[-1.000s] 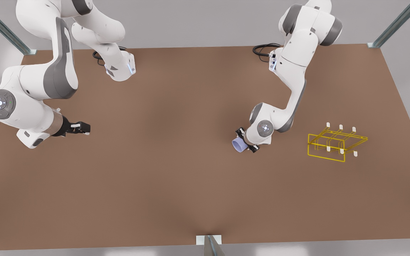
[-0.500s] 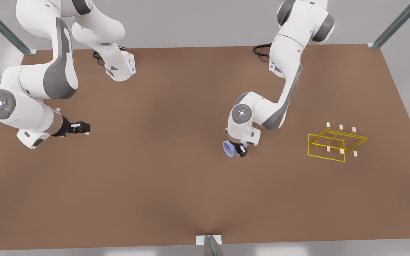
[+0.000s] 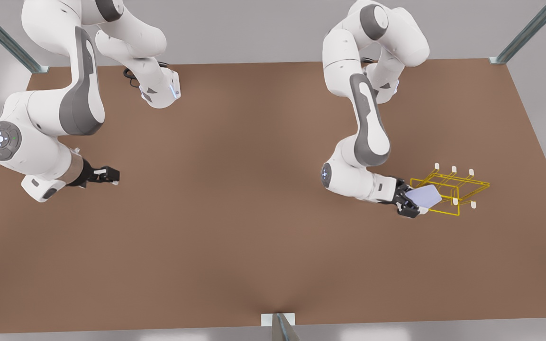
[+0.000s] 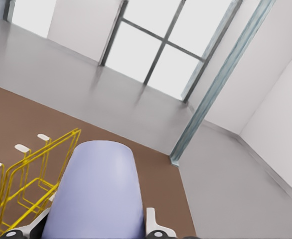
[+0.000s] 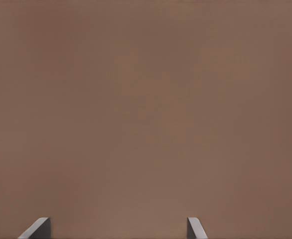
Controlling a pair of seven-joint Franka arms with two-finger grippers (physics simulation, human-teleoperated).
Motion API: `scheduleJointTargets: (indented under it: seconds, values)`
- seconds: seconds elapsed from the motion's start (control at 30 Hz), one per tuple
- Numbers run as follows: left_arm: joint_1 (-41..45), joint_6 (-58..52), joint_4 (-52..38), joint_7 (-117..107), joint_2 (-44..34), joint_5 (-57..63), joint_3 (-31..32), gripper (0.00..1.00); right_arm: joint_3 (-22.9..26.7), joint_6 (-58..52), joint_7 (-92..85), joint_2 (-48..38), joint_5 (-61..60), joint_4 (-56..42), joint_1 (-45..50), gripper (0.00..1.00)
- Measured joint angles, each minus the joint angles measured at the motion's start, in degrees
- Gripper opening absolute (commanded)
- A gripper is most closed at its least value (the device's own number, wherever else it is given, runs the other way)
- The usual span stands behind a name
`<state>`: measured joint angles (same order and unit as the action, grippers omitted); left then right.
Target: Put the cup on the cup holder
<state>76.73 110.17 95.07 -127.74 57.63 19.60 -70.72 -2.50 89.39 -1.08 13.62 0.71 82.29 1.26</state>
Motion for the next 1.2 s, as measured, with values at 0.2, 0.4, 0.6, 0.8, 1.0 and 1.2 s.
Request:
scheduleJointTargets:
  seconds: [0.2, 0.4, 0.6, 0.8, 1.0, 1.2]
  values:
    - [-0.74, 1.24, 5.42, 9.51, 6.02, 2.64, -1.56, 0.79, 0.04, 1.39, -0.13, 0.32, 0.99, -0.06, -0.03, 1.0]
    - [1.12, 2.35, 11.62, 16.29, 9.3, 7.11, -1.66, 0.79, 0.04, 1.91, -0.2, 0.42, 1.44, -0.01, -0.04, 1.0]
    - [-0.18, 2.56, 11.5, 20.78, 12.65, 10.76, -1.43, 0.79, 0.04, 2.1, -0.28, 0.42, 1.51, 0.0, -0.04, 1.0]
    - [-4.99, 2.74, 8.52, 21.75, 14.97, 11.48, 2.15, 0.79, 0.04, 2.15, -0.39, 0.42, 1.52, 0.0, -0.04, 1.0]
    - [-6.35, 3.82, 8.76, 20.87, 16.29, 11.74, 3.07, 0.79, 0.04, 2.18, -0.48, 0.42, 1.52, 0.0, -0.04, 1.0]
    - [-6.66, 4.34, 8.86, 16.61, 17.04, 13.19, 4.35, 0.79, 0.04, 2.15, -0.55, 0.42, 1.52, 0.05, -0.11, 1.0]
